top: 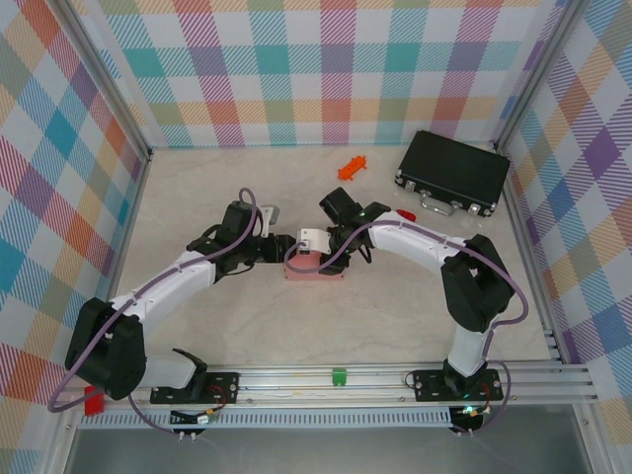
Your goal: Fold the paper box
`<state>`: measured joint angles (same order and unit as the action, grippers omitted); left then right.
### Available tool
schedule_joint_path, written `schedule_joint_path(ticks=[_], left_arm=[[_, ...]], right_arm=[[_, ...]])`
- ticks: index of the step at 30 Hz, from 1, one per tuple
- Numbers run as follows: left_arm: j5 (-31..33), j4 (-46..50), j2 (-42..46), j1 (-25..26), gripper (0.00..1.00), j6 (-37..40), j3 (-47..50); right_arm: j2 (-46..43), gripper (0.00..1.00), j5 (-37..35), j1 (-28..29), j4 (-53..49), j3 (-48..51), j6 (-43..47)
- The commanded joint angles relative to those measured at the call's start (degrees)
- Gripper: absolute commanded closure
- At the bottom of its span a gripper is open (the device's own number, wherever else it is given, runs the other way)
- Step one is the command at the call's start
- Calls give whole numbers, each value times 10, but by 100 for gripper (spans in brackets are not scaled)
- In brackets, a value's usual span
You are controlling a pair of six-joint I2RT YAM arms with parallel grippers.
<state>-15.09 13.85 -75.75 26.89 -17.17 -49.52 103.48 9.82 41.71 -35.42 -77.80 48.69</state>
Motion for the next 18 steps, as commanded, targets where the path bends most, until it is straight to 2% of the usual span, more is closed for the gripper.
schedule_joint_path(ticks=[1,11,18], left_arm=[[2,10,30,2,42,-1,8],[-4,42,61,3,41,10,22],[-36,31,35,3,50,8,16]], right_arm=[[19,52,-7,4,-3,-1,-9],[23,52,-7,4,-6,-7,-8],[29,51,-11,4,-10,-13,-9]])
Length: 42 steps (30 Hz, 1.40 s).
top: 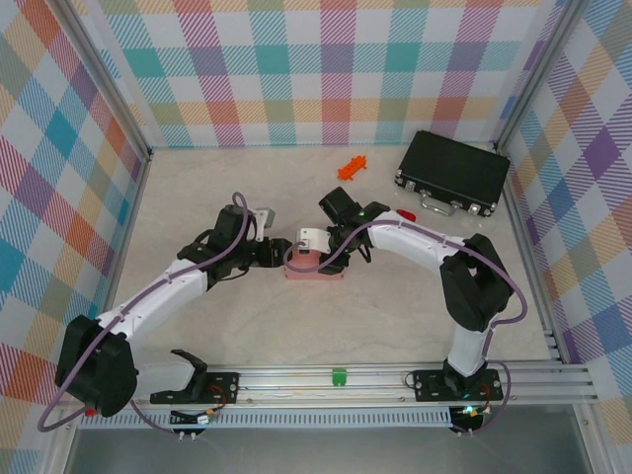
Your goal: Fold the paper box
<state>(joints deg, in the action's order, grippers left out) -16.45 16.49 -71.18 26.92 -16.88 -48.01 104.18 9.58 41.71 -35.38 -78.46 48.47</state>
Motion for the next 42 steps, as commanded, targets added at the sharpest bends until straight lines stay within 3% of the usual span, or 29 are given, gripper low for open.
schedule_joint_path(ticks=[1,12,21,27,42], left_arm=[[-24,4,-14,2,51,5,1],[-19,-1,-32,2,72,8,5],[4,-1,-54,3,95,17,6],[16,6,-57,3,100,25,13],[21,14,-64,9,100,44,20]], right_arm=[[22,51,-9,4,-12,-8,-7],[25,51,-10,4,-18,-16,-9],[18,50,-11,5,-19,-18,-12],[2,46,-4,5,-12,-15,-15],[-26,37,-6,5,16,0,-33]])
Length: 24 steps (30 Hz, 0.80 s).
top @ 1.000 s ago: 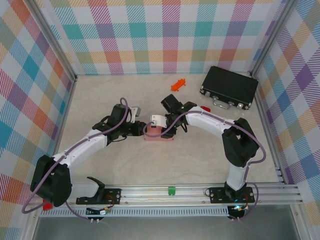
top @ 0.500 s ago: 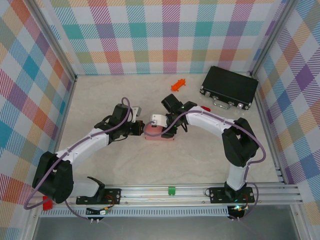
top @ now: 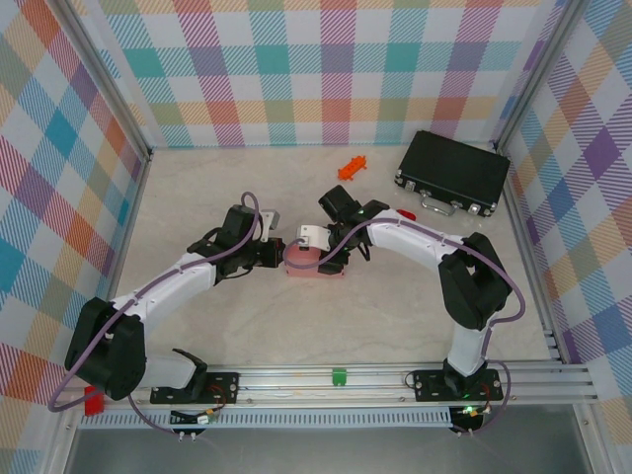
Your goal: Fold the paper box
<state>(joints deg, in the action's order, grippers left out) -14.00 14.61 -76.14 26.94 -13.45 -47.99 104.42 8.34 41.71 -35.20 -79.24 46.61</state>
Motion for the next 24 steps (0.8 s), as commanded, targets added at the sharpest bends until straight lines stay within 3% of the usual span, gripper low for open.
schedule_joint_path(ticks=[1,12,24], left_arm=[[-4,31,-14,9,100,11,20],[-15,29,-19,21,100,24,19],[-3,38,-23,29,100,30,10]], right_arm=[[-32,36,7,5,19,9,-15],[-72,28,2,4,59,36,-35],[-172,25,71,-3,107,92,-74]])
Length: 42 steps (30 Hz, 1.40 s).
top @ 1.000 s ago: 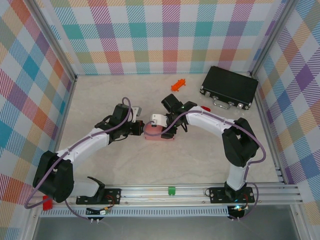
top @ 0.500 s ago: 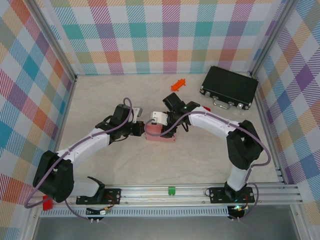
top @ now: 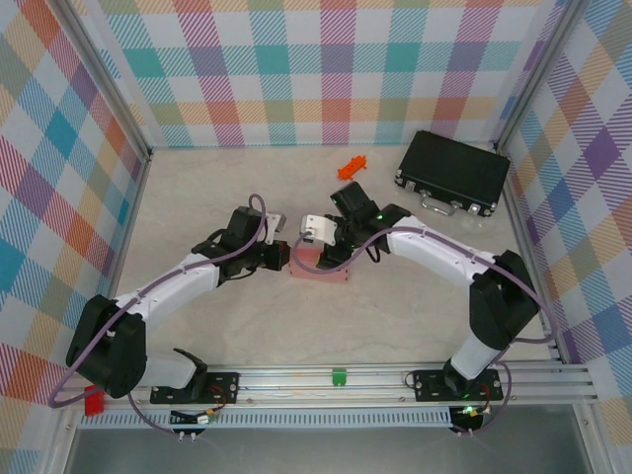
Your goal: Fold the paper box
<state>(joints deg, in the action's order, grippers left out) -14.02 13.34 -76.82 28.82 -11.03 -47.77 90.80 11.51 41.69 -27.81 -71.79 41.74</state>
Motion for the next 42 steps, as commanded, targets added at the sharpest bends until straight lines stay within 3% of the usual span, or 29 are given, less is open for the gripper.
schedule_joint_path(ticks=[1,5,11,16,34,42], left_arm=[[-2,51,-16,11,100,6,8],[-1,53,-14,11,100,6,8],[0,51,-12,12,100,6,8],[0,53,-12,12,100,6,7],[4,50,-13,15,99,3,15],[8,54,-8,17,88,3,15]], right_arm=[[-48,24,42,-7,47,27,-39],[-77,27,24,-27,85,45,-101],[-54,46,-49,-47,61,19,-148],[-27,54,-65,-48,50,18,-140],[-25,56,-26,-44,30,84,-140],[-13,56,-31,-42,36,98,-146]])
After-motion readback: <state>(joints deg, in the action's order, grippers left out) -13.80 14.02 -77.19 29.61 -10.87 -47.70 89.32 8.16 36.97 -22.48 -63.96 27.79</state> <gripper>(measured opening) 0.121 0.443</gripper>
